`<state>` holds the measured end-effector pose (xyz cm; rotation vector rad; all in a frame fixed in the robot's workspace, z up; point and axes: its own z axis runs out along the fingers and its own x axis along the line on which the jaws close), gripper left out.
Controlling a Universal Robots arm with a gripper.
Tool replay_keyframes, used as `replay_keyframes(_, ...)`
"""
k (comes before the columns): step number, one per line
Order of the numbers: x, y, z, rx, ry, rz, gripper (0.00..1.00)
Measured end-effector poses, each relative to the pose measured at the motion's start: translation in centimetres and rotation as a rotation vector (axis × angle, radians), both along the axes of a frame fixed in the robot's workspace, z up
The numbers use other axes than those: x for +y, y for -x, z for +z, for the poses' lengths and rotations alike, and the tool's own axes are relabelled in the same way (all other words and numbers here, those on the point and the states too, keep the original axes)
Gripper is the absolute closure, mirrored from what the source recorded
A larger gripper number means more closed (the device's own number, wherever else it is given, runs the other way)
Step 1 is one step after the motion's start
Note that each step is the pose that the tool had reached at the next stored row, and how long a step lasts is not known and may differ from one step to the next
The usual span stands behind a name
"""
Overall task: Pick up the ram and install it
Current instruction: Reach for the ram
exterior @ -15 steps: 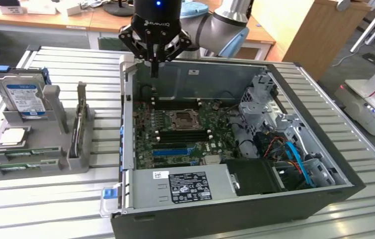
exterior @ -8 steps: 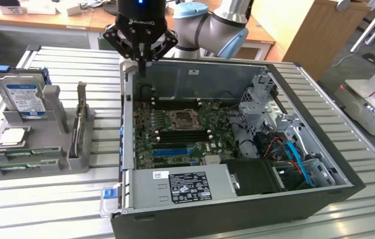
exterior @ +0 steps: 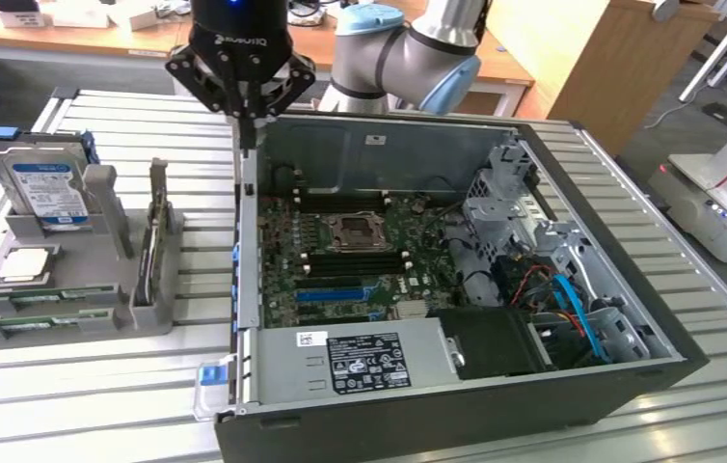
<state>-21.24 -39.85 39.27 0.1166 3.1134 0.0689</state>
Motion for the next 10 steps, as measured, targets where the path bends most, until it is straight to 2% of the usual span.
replay_keyframes(10,0.02,3.6,-0.04,-0.0001,0.0001,0.0,0.89)
